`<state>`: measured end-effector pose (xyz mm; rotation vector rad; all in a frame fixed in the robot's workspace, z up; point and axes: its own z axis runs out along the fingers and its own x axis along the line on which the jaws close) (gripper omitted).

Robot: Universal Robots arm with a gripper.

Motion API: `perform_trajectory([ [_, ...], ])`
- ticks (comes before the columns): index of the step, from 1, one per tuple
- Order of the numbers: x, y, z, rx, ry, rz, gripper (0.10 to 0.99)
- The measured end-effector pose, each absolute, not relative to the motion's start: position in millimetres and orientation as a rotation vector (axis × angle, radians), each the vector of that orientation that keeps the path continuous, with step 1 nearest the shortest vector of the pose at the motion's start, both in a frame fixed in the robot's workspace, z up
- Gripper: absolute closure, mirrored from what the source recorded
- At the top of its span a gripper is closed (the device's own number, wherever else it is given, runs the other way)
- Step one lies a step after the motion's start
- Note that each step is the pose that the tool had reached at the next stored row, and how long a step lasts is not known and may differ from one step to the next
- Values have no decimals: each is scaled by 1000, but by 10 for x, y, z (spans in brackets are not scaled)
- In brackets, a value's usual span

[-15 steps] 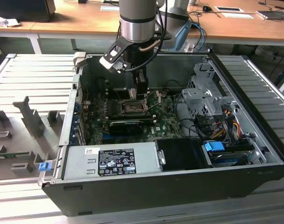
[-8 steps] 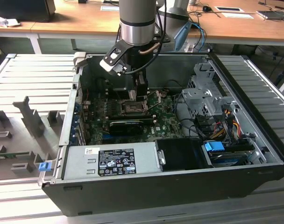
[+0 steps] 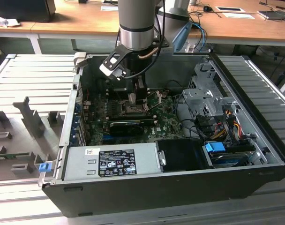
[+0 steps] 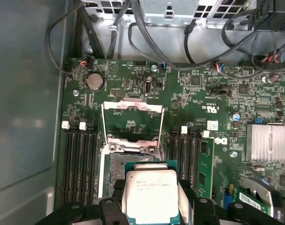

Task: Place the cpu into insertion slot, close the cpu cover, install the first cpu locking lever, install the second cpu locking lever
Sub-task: 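Place the cpu into insertion slot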

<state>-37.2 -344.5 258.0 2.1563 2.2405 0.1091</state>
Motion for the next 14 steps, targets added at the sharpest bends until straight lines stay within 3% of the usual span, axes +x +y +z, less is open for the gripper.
perform_trajectory([
  [14, -374, -3408, 2411, 2200, 2198, 107, 557],
])
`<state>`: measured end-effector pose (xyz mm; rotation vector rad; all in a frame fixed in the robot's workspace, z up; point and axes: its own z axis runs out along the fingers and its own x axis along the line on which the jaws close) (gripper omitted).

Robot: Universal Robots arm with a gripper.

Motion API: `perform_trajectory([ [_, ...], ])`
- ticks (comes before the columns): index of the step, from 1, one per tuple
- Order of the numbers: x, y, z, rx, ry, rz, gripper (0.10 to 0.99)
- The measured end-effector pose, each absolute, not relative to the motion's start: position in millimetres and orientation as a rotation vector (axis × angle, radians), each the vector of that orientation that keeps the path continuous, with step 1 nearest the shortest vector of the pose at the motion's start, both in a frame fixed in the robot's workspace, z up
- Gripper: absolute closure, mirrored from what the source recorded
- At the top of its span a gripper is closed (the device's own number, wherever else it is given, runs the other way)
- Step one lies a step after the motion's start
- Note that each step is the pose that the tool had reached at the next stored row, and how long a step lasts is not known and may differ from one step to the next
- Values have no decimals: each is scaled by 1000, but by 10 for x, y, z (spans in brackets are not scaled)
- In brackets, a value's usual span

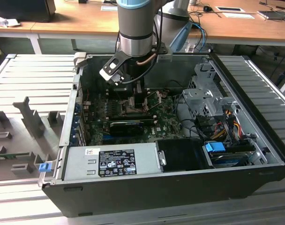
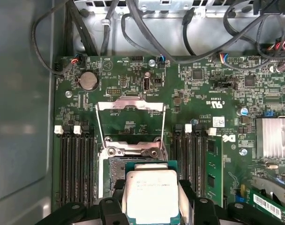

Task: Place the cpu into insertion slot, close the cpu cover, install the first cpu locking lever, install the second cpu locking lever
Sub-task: 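Place the cpu into insertion slot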

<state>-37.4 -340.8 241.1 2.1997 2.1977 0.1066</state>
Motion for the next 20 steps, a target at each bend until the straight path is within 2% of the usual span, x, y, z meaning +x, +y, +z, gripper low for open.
perform_trajectory([
  [20, -378, -3338, 2331, 2200, 2197, 105, 557],
])
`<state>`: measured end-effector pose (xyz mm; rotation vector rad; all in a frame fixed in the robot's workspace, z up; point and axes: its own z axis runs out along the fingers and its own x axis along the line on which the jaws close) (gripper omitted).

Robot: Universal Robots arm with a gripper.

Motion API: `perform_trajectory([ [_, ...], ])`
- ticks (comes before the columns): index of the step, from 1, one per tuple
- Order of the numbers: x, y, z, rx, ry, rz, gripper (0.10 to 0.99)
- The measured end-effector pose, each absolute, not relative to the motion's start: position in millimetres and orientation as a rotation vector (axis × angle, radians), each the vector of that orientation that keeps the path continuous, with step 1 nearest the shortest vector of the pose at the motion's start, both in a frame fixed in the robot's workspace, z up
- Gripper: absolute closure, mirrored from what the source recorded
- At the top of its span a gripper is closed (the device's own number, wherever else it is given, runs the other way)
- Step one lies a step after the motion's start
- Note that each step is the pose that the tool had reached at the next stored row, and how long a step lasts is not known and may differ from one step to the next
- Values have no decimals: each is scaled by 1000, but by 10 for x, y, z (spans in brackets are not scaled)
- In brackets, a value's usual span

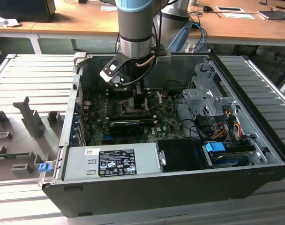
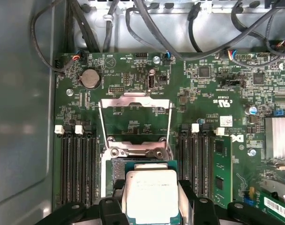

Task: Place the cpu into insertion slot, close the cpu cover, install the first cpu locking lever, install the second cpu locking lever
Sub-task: 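Place the cpu into insertion slot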

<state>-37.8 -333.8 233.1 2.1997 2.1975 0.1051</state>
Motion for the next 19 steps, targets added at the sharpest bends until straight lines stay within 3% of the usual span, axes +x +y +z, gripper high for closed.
perform_trajectory([
  [19, -451, -3224, 2086, 2245, 2149, 103, 557],
])
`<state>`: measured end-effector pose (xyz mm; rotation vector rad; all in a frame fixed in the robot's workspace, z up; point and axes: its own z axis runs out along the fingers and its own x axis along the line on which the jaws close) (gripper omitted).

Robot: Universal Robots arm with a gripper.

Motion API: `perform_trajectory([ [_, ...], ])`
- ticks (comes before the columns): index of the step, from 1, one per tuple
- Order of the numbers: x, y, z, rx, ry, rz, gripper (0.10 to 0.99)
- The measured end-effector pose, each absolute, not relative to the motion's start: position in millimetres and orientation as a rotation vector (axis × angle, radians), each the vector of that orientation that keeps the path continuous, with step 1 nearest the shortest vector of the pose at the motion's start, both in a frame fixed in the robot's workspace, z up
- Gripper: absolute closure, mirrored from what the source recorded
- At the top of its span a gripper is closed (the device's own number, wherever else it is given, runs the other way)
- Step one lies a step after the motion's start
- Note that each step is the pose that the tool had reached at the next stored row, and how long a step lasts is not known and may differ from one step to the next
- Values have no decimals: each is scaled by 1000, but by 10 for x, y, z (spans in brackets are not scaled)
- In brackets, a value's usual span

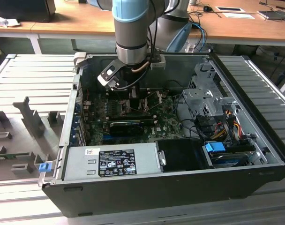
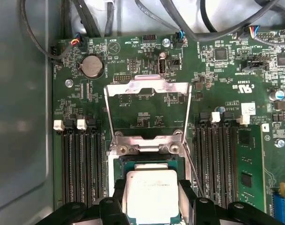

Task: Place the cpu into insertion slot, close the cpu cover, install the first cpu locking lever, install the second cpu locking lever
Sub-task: 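Place the cpu into insertion slot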

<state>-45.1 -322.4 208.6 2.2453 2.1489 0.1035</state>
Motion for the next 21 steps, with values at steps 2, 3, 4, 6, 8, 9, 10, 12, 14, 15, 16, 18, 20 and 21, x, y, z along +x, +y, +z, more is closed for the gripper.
perform_trajectory([
  [2, -448, -3222, 2073, 2247, 2147, 103, 557],
  [3, -447, -3220, 2069, 2247, 2147, 103, 557],
  [4, -447, -3216, 2064, 2246, 2147, 102, 557],
  [6, -446, -3213, 2051, 2246, 2147, 102, 557],
  [8, -447, -3211, 2034, 2246, 2147, 101, 557],
  [9, -447, -3211, 2032, 2246, 2147, 101, 557],
  [10, -448, -3211, 2032, 2246, 2147, 101, 557],
  [12, -448, -3210, 2031, 2246, 2147, 101, 557],
  [14, -447, -3210, 2030, 2246, 2147, 101, 545],
  [15, -445, -3210, 2030, 2246, 2147, 101, 545],
  [16, -444, -3209, 2029, 2246, 2147, 101, 482],
  [18, -441, -3203, 2026, 2248, 2149, 106, 482],
  [20, -441, -3201, 2027, 2249, 2149, 108, 482],
  [21, -441, -3201, 2032, 2249, 2149, 108, 482],
])
